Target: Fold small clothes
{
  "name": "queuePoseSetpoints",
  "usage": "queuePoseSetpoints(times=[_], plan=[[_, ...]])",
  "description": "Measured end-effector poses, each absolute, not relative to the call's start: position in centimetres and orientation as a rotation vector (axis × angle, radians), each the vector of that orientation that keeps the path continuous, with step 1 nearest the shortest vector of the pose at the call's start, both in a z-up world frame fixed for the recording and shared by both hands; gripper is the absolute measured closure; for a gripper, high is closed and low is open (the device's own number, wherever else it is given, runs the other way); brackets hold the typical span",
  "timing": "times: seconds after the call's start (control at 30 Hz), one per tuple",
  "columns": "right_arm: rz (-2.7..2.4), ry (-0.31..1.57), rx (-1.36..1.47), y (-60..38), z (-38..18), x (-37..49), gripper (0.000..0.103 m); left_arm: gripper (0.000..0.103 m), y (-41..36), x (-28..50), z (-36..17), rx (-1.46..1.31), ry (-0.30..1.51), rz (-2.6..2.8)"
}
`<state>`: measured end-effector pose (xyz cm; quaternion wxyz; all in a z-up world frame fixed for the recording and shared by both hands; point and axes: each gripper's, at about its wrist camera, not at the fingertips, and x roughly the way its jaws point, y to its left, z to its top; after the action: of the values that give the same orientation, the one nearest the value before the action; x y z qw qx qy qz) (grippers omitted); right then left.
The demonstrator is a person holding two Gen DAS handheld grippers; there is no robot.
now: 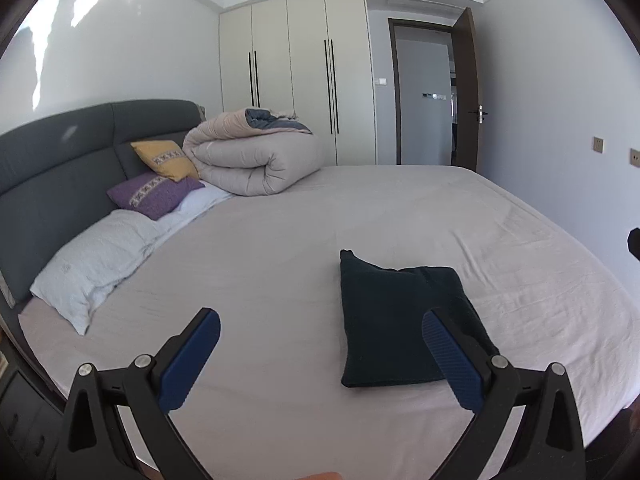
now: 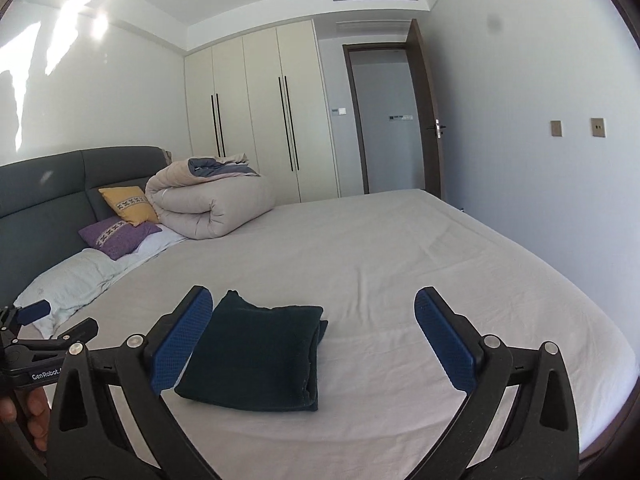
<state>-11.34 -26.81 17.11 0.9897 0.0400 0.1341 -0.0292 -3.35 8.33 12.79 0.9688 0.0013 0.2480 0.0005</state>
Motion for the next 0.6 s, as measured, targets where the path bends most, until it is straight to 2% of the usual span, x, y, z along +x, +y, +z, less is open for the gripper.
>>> queuePoseSetpoints(times=[0.23,0.6], plan=[[-0.070,0.277,0.060,-25.7,18.2,-13.3,0.000,0.000,9.3,-4.5,13.0,-0.006,0.526,0.068],[-0.073,0.470,0.077,-24.2,15.4,-12.2,0.000,0.000,8.1,-4.6,10.3,0.000,0.653,-0.013]])
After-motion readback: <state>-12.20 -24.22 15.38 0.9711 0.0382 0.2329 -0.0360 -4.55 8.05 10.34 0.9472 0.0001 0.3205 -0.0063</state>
